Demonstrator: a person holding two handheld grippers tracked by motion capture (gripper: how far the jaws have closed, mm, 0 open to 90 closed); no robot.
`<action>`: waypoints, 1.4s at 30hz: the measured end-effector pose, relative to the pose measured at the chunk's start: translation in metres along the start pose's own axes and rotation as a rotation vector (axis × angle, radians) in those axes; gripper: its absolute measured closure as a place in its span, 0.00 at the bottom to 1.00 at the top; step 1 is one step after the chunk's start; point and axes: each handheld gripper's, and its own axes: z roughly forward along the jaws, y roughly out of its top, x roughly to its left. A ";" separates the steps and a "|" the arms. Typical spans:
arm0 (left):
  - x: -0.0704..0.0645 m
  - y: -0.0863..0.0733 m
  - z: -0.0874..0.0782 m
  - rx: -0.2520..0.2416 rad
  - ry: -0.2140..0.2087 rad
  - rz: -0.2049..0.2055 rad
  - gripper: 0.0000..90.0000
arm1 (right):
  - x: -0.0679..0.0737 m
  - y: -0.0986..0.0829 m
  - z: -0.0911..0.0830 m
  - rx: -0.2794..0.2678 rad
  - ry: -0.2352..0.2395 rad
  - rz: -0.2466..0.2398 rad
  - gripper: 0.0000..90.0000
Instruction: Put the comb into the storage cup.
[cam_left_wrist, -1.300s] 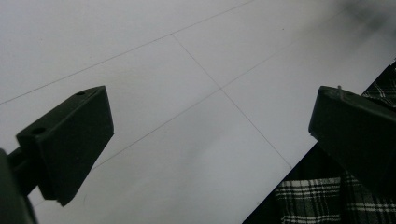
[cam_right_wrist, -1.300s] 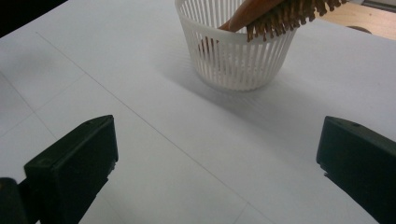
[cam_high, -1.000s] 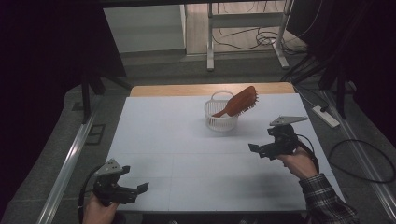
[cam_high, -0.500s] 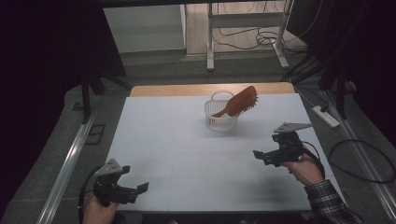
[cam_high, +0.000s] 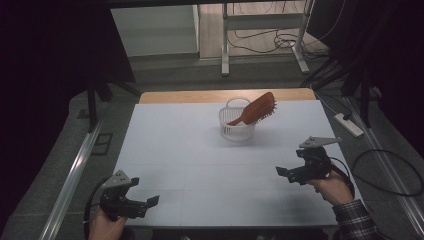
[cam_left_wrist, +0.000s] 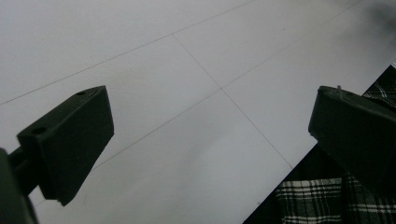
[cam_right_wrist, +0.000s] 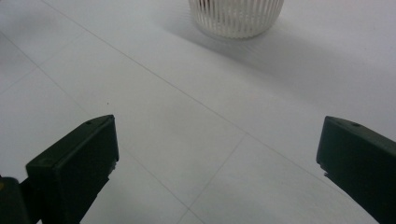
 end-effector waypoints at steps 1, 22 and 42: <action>0.000 0.000 0.000 0.000 0.000 0.000 0.01 | 0.000 -0.001 -0.001 0.004 -0.002 -0.001 0.00; 0.001 0.000 0.000 -0.002 0.001 -0.006 0.00 | -0.003 -0.022 -0.020 0.022 -0.049 0.025 0.00; 0.002 -0.001 -0.001 -0.012 0.000 -0.020 0.00 | -0.010 -0.046 -0.042 0.033 -0.103 0.055 0.00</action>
